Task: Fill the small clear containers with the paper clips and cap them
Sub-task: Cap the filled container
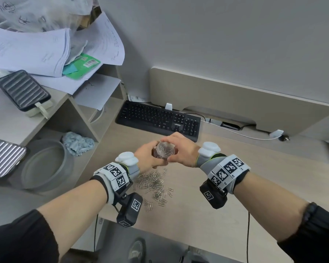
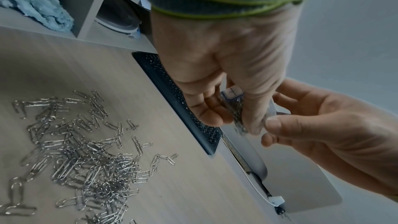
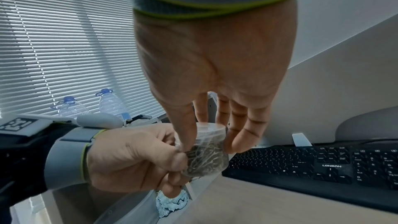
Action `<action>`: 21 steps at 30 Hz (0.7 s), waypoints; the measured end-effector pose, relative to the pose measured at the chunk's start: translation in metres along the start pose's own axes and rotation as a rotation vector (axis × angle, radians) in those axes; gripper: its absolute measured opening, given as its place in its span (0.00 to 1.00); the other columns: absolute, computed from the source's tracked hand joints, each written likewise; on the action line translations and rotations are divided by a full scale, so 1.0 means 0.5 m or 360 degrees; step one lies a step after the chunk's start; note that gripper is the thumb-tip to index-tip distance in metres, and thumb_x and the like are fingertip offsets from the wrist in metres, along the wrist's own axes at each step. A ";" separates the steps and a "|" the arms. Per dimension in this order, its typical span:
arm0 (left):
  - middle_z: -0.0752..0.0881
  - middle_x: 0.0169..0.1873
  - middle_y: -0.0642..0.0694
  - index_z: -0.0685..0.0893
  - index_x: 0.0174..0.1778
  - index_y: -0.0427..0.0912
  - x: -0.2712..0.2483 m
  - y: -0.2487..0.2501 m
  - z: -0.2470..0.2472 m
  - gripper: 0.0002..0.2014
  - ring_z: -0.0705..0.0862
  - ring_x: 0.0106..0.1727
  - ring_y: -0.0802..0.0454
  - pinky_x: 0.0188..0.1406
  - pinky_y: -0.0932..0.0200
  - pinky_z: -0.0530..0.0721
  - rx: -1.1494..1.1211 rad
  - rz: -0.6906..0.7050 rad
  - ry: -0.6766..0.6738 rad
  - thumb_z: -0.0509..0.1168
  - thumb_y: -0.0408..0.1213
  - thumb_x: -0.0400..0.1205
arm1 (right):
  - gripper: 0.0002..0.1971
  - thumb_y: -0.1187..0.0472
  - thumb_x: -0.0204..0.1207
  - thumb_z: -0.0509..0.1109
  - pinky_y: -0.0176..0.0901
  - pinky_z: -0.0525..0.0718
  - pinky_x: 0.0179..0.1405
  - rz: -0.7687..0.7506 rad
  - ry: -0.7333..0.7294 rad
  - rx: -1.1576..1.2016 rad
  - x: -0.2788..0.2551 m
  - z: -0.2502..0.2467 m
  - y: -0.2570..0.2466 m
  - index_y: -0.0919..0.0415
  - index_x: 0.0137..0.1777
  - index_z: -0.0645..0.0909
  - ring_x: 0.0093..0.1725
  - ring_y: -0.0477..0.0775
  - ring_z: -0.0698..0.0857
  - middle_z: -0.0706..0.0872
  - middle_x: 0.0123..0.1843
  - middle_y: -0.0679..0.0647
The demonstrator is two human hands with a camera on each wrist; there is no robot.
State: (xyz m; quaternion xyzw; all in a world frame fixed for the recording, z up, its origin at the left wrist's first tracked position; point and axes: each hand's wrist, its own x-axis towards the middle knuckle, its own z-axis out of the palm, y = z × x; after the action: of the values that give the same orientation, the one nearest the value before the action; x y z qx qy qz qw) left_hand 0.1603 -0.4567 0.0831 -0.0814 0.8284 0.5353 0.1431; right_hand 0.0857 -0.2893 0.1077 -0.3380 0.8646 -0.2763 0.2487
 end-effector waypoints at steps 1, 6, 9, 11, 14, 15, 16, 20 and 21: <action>0.87 0.34 0.48 0.80 0.52 0.51 0.003 0.001 0.001 0.20 0.82 0.28 0.54 0.29 0.57 0.82 -0.0002 -0.0004 -0.0019 0.79 0.33 0.70 | 0.34 0.61 0.69 0.79 0.47 0.80 0.62 -0.0008 -0.0005 -0.0010 -0.001 -0.002 0.003 0.49 0.75 0.72 0.59 0.52 0.79 0.72 0.62 0.49; 0.90 0.44 0.40 0.80 0.59 0.47 0.012 0.008 0.009 0.25 0.84 0.36 0.47 0.37 0.48 0.86 0.0002 -0.0026 -0.0138 0.80 0.34 0.68 | 0.33 0.61 0.67 0.79 0.45 0.80 0.57 -0.0035 -0.0030 -0.0080 -0.011 -0.013 0.013 0.46 0.72 0.73 0.52 0.47 0.78 0.72 0.60 0.46; 0.90 0.45 0.41 0.80 0.59 0.44 0.017 0.015 0.013 0.25 0.84 0.38 0.47 0.39 0.48 0.86 0.0020 -0.0030 -0.0169 0.80 0.33 0.67 | 0.33 0.64 0.67 0.78 0.37 0.76 0.55 -0.0086 -0.0063 -0.0077 -0.019 -0.018 0.020 0.48 0.72 0.73 0.54 0.46 0.77 0.75 0.61 0.48; 0.91 0.45 0.42 0.81 0.59 0.44 0.019 0.016 0.018 0.26 0.87 0.40 0.43 0.44 0.43 0.88 0.0015 -0.0028 -0.0164 0.81 0.33 0.66 | 0.33 0.61 0.67 0.80 0.34 0.74 0.51 -0.0049 -0.0071 -0.0097 -0.023 -0.024 0.024 0.49 0.73 0.74 0.51 0.45 0.77 0.76 0.59 0.48; 0.91 0.46 0.46 0.82 0.58 0.48 0.020 0.020 0.031 0.26 0.89 0.46 0.46 0.50 0.42 0.89 0.0025 0.0000 -0.0094 0.81 0.38 0.65 | 0.32 0.46 0.64 0.82 0.49 0.83 0.54 0.0189 0.0011 -0.0032 -0.024 -0.029 0.034 0.50 0.67 0.77 0.47 0.50 0.82 0.82 0.55 0.50; 0.90 0.46 0.47 0.82 0.58 0.49 0.023 0.021 0.036 0.25 0.89 0.46 0.48 0.49 0.45 0.89 0.0040 0.0009 -0.0059 0.81 0.39 0.65 | 0.32 0.40 0.61 0.81 0.53 0.85 0.54 0.0284 0.0062 0.0016 -0.025 -0.027 0.036 0.49 0.63 0.77 0.46 0.51 0.84 0.85 0.51 0.50; 0.89 0.46 0.49 0.81 0.58 0.50 0.024 0.025 0.040 0.25 0.88 0.46 0.51 0.48 0.49 0.89 0.0052 0.0020 -0.0021 0.80 0.39 0.67 | 0.33 0.34 0.58 0.78 0.56 0.86 0.52 0.0360 0.0114 0.0052 -0.024 -0.022 0.039 0.49 0.59 0.77 0.45 0.51 0.86 0.87 0.47 0.50; 0.87 0.46 0.56 0.78 0.60 0.51 0.034 0.045 0.058 0.26 0.86 0.46 0.59 0.42 0.66 0.81 0.0100 0.0075 0.0077 0.80 0.36 0.69 | 0.31 0.27 0.58 0.70 0.50 0.89 0.38 0.0588 0.0250 0.0190 -0.034 -0.019 0.045 0.52 0.49 0.74 0.28 0.47 0.88 0.89 0.33 0.51; 0.86 0.47 0.56 0.78 0.61 0.51 0.039 0.050 0.065 0.26 0.85 0.47 0.60 0.42 0.66 0.80 0.0131 0.0089 0.0078 0.80 0.37 0.69 | 0.28 0.30 0.62 0.71 0.48 0.87 0.36 0.0632 0.0274 0.0245 -0.040 -0.023 0.048 0.53 0.48 0.74 0.26 0.47 0.87 0.89 0.31 0.52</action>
State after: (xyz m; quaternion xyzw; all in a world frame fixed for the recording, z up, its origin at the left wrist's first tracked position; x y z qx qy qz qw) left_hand 0.1396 -0.4162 0.0859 -0.0654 0.8549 0.5025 0.1109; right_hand 0.0807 -0.2566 0.1056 -0.1165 0.9086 -0.3149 0.2485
